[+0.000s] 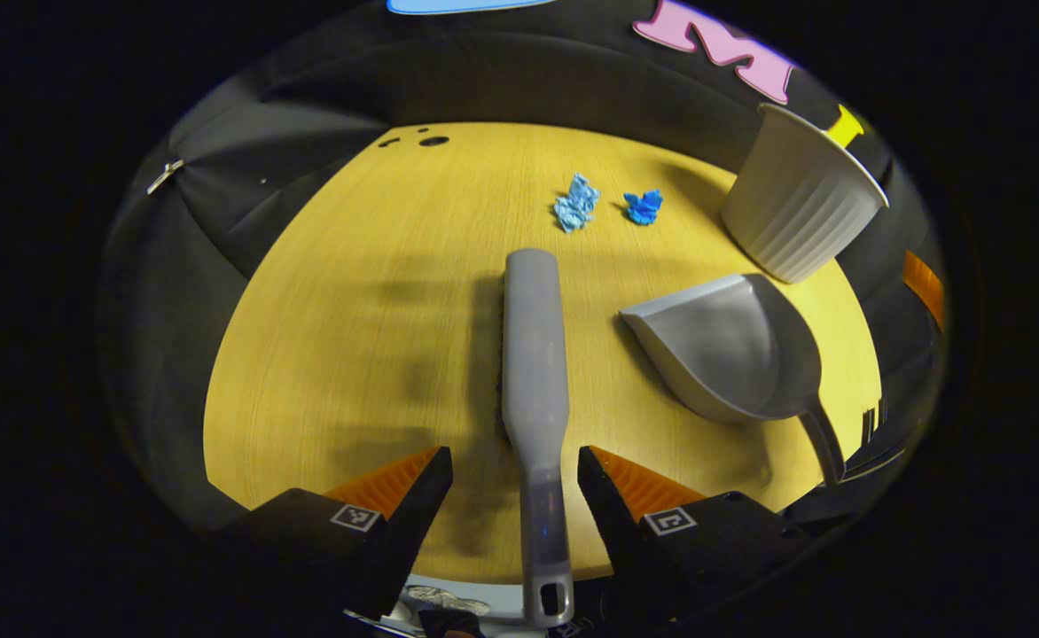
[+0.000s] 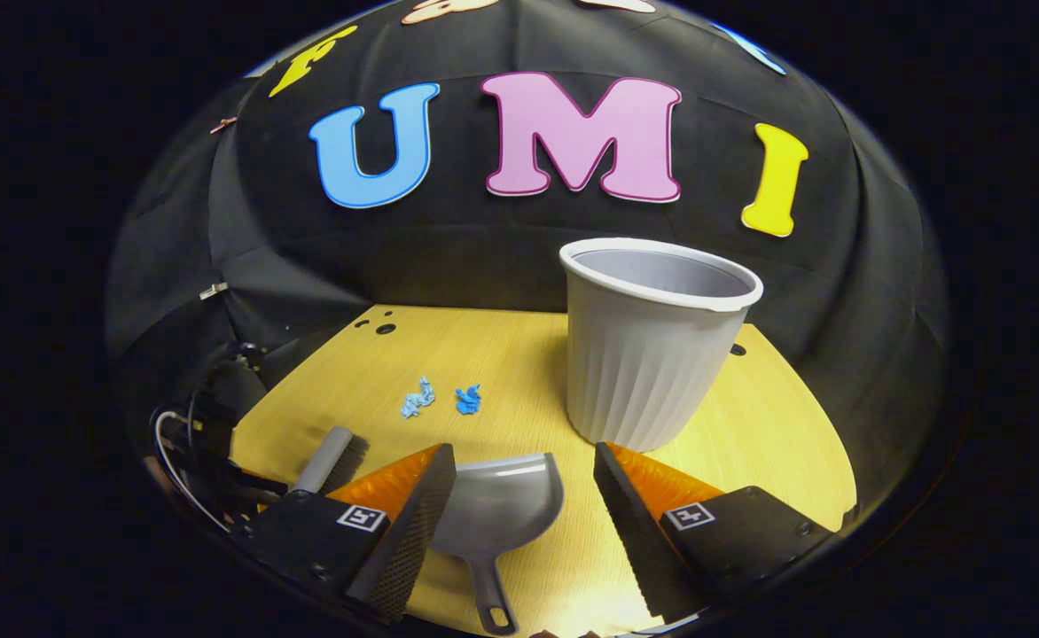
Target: Pick up the small broom and dustpan from the desktop, sweep the trash into the dustpan with the broom, and then empty the trash into the garbage bin.
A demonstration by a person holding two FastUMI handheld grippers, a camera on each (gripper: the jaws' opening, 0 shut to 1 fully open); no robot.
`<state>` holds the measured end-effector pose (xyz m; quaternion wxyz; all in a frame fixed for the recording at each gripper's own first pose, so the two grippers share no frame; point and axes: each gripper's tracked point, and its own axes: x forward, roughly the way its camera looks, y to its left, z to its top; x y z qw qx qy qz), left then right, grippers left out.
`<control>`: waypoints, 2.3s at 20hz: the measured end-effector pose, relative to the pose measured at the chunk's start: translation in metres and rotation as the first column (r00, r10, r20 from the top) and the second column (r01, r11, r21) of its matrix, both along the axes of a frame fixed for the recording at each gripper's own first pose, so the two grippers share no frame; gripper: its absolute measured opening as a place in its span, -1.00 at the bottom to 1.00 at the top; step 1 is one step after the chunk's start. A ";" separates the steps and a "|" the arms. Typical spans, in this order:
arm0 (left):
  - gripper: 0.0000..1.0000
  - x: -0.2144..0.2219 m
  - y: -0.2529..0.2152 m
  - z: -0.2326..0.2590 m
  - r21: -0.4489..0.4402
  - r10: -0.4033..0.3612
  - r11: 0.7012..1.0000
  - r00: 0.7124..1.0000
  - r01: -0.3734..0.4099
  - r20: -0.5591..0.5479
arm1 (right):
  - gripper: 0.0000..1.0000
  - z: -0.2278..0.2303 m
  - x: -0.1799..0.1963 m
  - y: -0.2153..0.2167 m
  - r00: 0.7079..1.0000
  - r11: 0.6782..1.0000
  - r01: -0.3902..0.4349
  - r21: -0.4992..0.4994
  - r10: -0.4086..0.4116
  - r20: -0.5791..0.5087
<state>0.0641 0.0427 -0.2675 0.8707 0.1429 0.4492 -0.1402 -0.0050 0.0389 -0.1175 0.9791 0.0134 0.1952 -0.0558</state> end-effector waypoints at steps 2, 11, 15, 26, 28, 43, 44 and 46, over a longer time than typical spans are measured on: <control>0.84 0.005 0.008 -0.012 0.075 -0.009 0.997 1.000 0.011 -0.025 | 0.95 -0.011 -0.007 0.006 0.999 1.000 -0.030 -0.008 0.030 -0.044; 0.32 0.003 -0.005 -0.023 0.102 -0.016 0.994 0.994 0.027 -0.109 | 0.95 -0.044 -0.020 0.012 0.989 0.997 -0.023 0.069 0.033 -0.143; -0.34 0.001 -0.012 -0.023 0.105 -0.066 0.992 0.993 0.077 -0.103 | 0.97 -0.058 -0.028 0.019 0.977 0.991 -0.012 0.135 0.040 -0.208; -0.50 -0.010 0.012 -0.002 -0.092 -0.021 0.996 0.999 0.017 -0.040 | 0.99 -0.102 -0.051 0.043 0.912 0.987 -0.026 0.157 0.088 -0.401; -0.50 -0.009 0.023 0.010 -0.096 -0.030 0.995 1.000 0.029 -0.007 | 0.99 -0.120 -0.055 0.047 0.884 0.989 -0.024 0.144 0.088 -0.459; -0.50 0.014 0.072 0.067 -0.074 -0.041 0.996 0.996 0.047 0.080 | 1.00 -0.198 -0.030 0.048 0.781 0.997 0.009 0.076 0.041 -0.623; -0.50 0.016 0.069 0.068 -0.073 -0.040 0.996 0.996 0.045 0.074 | 0.95 -0.200 -0.030 0.047 0.769 0.998 0.001 0.070 0.043 -0.638; -0.49 0.023 0.060 0.070 -0.069 -0.051 0.996 0.996 0.056 0.069 | 0.91 -0.201 -0.030 0.045 0.752 0.998 -0.016 0.057 0.050 -0.657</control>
